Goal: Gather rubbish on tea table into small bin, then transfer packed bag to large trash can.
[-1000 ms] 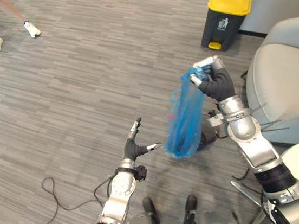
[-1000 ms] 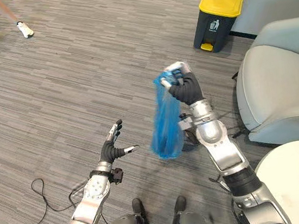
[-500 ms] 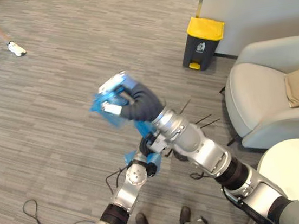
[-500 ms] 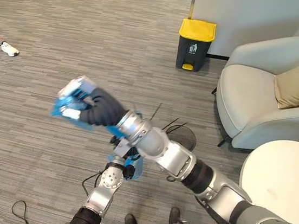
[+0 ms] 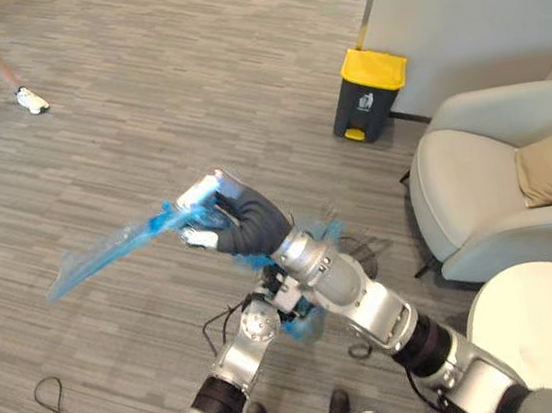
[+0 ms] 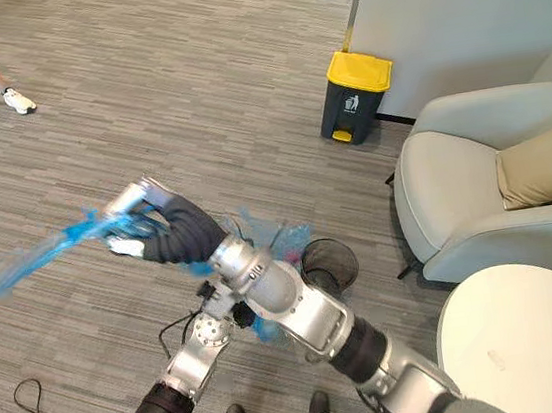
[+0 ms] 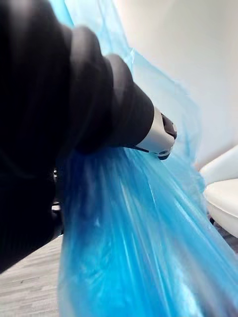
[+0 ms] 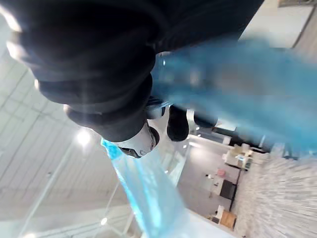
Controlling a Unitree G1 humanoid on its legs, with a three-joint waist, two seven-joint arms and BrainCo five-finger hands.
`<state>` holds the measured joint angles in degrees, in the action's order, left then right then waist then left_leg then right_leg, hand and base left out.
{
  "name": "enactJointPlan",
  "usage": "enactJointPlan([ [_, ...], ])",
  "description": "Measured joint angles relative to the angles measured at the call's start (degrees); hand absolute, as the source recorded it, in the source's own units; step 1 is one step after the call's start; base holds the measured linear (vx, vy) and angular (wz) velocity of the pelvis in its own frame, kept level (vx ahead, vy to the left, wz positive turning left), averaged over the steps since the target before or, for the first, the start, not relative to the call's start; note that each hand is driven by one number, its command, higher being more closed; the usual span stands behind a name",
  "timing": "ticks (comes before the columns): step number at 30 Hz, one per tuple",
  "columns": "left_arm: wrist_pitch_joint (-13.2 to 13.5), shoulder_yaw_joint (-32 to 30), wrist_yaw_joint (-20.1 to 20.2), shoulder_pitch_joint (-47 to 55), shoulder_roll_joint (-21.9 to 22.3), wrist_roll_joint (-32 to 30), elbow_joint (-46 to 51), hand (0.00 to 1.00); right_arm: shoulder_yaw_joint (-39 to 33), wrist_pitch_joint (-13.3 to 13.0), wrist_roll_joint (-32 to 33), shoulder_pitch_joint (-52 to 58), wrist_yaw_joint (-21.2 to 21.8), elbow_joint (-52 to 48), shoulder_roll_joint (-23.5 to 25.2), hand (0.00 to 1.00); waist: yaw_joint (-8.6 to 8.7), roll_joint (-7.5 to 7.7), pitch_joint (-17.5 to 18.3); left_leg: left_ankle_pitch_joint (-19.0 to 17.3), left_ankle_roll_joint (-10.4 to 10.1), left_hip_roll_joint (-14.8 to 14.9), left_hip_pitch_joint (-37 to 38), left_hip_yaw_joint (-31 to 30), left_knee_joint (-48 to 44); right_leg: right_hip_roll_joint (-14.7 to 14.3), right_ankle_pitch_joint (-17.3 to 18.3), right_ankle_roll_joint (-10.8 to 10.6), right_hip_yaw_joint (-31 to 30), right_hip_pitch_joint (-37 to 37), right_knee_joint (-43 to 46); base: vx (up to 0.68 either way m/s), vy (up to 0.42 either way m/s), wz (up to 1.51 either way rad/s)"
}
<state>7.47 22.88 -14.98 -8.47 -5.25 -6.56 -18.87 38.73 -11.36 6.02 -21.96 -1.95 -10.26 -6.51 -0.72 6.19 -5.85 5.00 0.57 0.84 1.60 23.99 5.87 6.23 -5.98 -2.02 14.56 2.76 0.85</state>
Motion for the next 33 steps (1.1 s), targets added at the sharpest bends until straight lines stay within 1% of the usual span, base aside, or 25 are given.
enactJointPlan([
  [1,0.0,-0.7,0.0,1.3,0.2,0.7,0.4,1.00,-1.0,0.0,-0.5,2.2,0.2,0.0,-1.2,0.00,0.04,-0.16,0.1,0.0,0.0,0.0,0.1,0.0,0.0,0.0,0.0,0.0,-0.1,-0.1,0.0,0.00,0.000,0.00],
  [5,-0.1,-5.7,1.1,7.6,0.0,2.1,2.4,1.00,-10.0,0.0,-7.8,14.3,0.7,0.0,-6.5,0.00,0.33,-1.19,0.7,-0.2,-0.3,0.0,0.4,0.3,0.0,0.0,0.4,-0.6,-0.5,-0.2,0.0,0.00,-0.001,-0.01],
  [7,0.0,-9.1,1.9,12.2,-0.5,2.2,5.0,1.00,-17.7,0.0,-12.2,23.2,0.4,0.0,-8.6,0.00,0.48,-2.04,1.1,-0.3,-0.3,0.0,0.5,0.6,0.0,-0.1,0.7,-0.9,-0.9,-0.2,-0.1,-0.01,-0.009,-0.06],
  [8,0.0,-10.1,2.3,13.1,-0.6,2.2,5.3,1.00,-19.6,0.1,-13.2,25.1,0.3,0.0,-8.9,0.00,0.57,-2.29,1.2,-0.3,-0.3,0.0,0.5,0.7,0.0,-0.1,0.8,-1.0,-1.0,-0.2,-0.2,0.00,-0.012,-0.10],
  [9,0.0,-12.1,2.6,14.8,-0.7,2.3,5.5,1.00,-23.8,0.0,-14.5,28.8,-0.2,0.6,-9.6,0.00,0.94,-2.80,1.5,-0.3,-0.3,0.0,0.5,0.9,0.0,-0.1,1.0,-0.8,-1.4,0.0,-0.2,-0.01,-0.009,-0.09],
  [10,0.0,-13.3,2.8,15.7,-0.8,2.4,5.5,1.00,-25.9,0.0,-15.6,30.3,-0.6,1.3,-9.8,0.00,1.28,-3.00,1.6,-0.3,-0.3,0.0,0.5,1.1,0.0,-0.2,1.0,-0.8,-1.7,0.0,-0.3,-0.01,-0.010,-0.10],
  [12,0.0,-16.9,3.8,18.2,-1.8,2.4,5.5,1.00,-31.8,0.1,-17.5,33.9,-1.1,4.7,-9.9,0.00,2.13,-3.55,2.0,-0.5,-0.4,0.1,0.3,1.4,0.0,-0.1,1.0,-0.8,-2.5,0.3,-0.8,-0.01,-0.004,-0.07],
  [13,0.0,-18.1,3.9,19.3,-2.5,2.4,5.4,1.00,-34.5,0.1,-17.9,35.4,-1.5,7.8,-9.6,0.00,2.82,-3.67,2.0,-0.5,-0.5,0.1,0.3,1.3,0.0,-0.2,1.0,-0.8,-3.3,0.1,-1.1,-0.01,-0.007,-0.04],
  [14,0.0,-19.0,4.2,20.0,-2.9,2.4,5.4,1.00,-35.9,0.5,-17.9,36.1,-1.6,10.3,-9.4,0.00,3.13,-3.70,2.0,-0.5,-0.4,0.1,0.3,1.3,0.0,-0.3,1.0,-0.8,-3.5,0.1,-1.2,-0.01,-0.010,-0.06],
  [16,0.0,-21.4,5.1,21.1,-3.6,2.4,4.4,1.00,-39.1,0.8,-17.7,37.9,-1.5,17.9,-9.4,0.00,3.11,-3.85,2.0,-0.6,-0.3,0.1,0.1,1.3,0.0,-0.5,1.0,-0.8,-3.7,0.0,-1.9,-0.01,-0.016,-0.04],
  [19,0.0,-24.6,6.5,21.5,-4.9,2.4,-0.9,1.00,-41.4,1.9,-17.7,38.7,-0.5,27.9,-9.5,0.00,3.11,-4.27,1.9,-0.6,-0.3,0.1,0.0,1.2,0.0,-0.6,1.0,-0.8,-3.8,-0.6,-3.0,0.00,0.000,0.00],
  [21,-0.1,-25.8,7.4,22.5,-5.5,2.4,-3.0,1.00,-41.8,2.4,-17.7,39.2,0.1,31.7,-9.6,0.00,3.11,-4.40,1.8,-0.7,-0.3,0.0,0.0,1.2,0.0,-0.6,1.0,-0.8,-3.8,-0.5,-3.1,0.00,0.000,0.00],
  [23,-0.1,-25.9,8.3,23.7,-6.2,2.4,-5.6,1.00,-41.9,2.9,-17.9,39.5,1.1,34.8,-9.6,0.00,3.07,-4.52,1.8,-0.9,-0.4,0.0,-0.1,1.2,0.0,-0.5,1.0,-0.8,-3.7,-0.5,-3.1,0.01,0.000,0.02],
  [26,-0.2,-26.2,8.9,24.2,-6.2,2.1,-10.2,1.00,-41.9,2.9,-19.1,39.5,1.1,37.9,-9.5,0.00,3.07,-4.76,1.6,-0.9,-0.4,-0.2,-0.5,0.4,0.0,-0.3,1.1,-0.9,-3.4,-0.5,-3.1,0.03,0.000,0.12],
  [29,-0.3,-26.5,9.0,25.4,-6.2,1.7,-11.4,1.00,-41.9,2.9,-20.2,39.5,1.1,40.0,-9.5,0.00,3.03,-5.25,1.2,-0.9,-0.4,-0.4,-1.9,-0.9,-0.3,0.0,1.5,-1.5,-1.9,-0.3,-3.0,0.02,0.005,0.29],
  [30,-0.3,-27.0,9.2,25.3,-6.2,1.7,-11.9,1.00,-41.9,2.9,-20.1,39.4,1.0,40.6,-9.5,0.00,3.12,-5.32,1.1,-1.4,0.1,-0.4,-3.8,-2.2,-2.0,0.3,1.6,-1.6,-0.6,0.1,-2.8,0.04,0.014,0.51],
  [31,-0.3,-27.4,9.4,25.0,-6.2,1.7,-12.3,1.00,-41.9,2.9,-20.1,39.3,1.0,40.8,-9.6,0.00,3.06,-5.46,1.0,-2.1,0.0,-0.3,-5.5,-3.0,-3.9,0.6,1.6,-1.6,0.2,0.7,-2.6,0.04,0.023,0.66],
  [33,-0.3,-28.0,9.6,24.2,-6.2,1.7,-12.3,1.00,-42.0,2.9,-20.1,39.3,0.8,41.1,-9.7,0.00,3.06,-6.48,0.0,-4.6,0.7,0.2,-10.0,-4.1,-9.1,1.6,1.8,-2.0,3.8,1.8,-1.6,0.04,0.038,0.78],
])
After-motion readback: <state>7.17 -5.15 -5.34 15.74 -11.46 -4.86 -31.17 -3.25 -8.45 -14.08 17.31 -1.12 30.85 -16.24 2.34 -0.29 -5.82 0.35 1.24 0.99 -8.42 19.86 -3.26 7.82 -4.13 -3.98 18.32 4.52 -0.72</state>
